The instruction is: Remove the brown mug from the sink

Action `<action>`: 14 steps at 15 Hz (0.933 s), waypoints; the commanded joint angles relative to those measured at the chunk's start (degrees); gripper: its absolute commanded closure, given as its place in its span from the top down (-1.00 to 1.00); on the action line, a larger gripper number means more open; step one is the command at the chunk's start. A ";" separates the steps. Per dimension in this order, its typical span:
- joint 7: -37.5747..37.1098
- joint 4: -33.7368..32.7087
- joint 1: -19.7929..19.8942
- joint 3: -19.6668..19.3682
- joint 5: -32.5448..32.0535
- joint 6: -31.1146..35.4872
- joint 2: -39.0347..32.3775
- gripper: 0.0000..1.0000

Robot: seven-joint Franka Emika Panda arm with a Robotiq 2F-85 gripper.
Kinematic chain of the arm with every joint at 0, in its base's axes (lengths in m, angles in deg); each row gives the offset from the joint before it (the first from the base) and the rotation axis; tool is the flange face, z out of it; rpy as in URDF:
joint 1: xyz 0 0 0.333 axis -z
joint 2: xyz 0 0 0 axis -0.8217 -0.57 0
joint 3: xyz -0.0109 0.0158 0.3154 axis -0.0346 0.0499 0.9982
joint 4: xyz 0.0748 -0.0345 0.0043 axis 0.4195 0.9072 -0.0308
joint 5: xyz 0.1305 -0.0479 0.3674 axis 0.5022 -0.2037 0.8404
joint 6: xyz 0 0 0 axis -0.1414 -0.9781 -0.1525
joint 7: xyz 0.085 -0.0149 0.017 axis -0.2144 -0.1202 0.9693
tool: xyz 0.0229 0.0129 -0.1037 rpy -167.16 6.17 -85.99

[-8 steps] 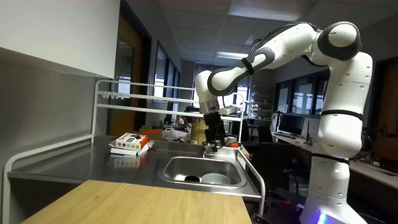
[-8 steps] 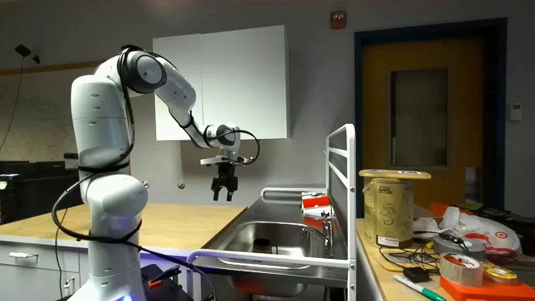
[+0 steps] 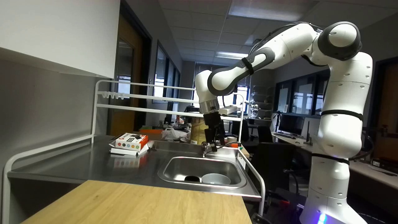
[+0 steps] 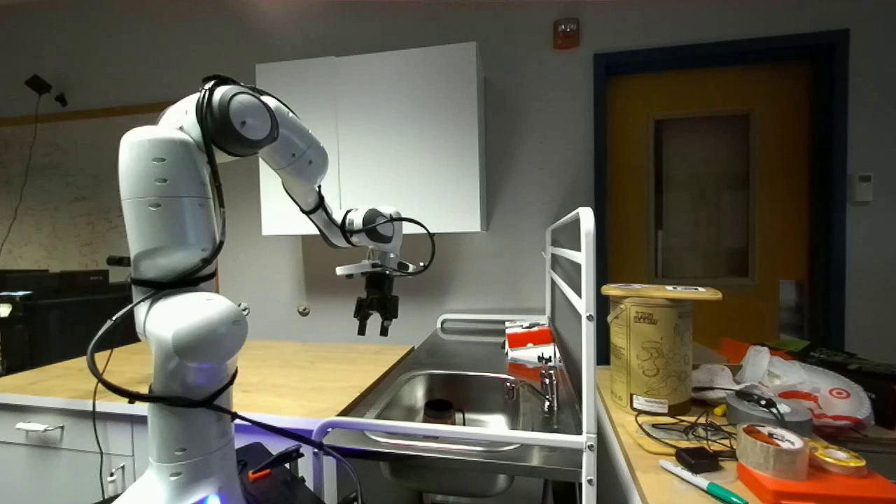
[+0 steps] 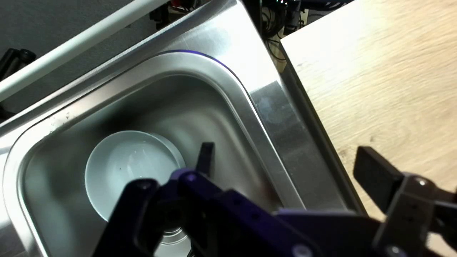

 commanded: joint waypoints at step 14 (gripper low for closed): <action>-5.07 -5.20 0.49 -5.40 1.00 15.88 -9.93 1.00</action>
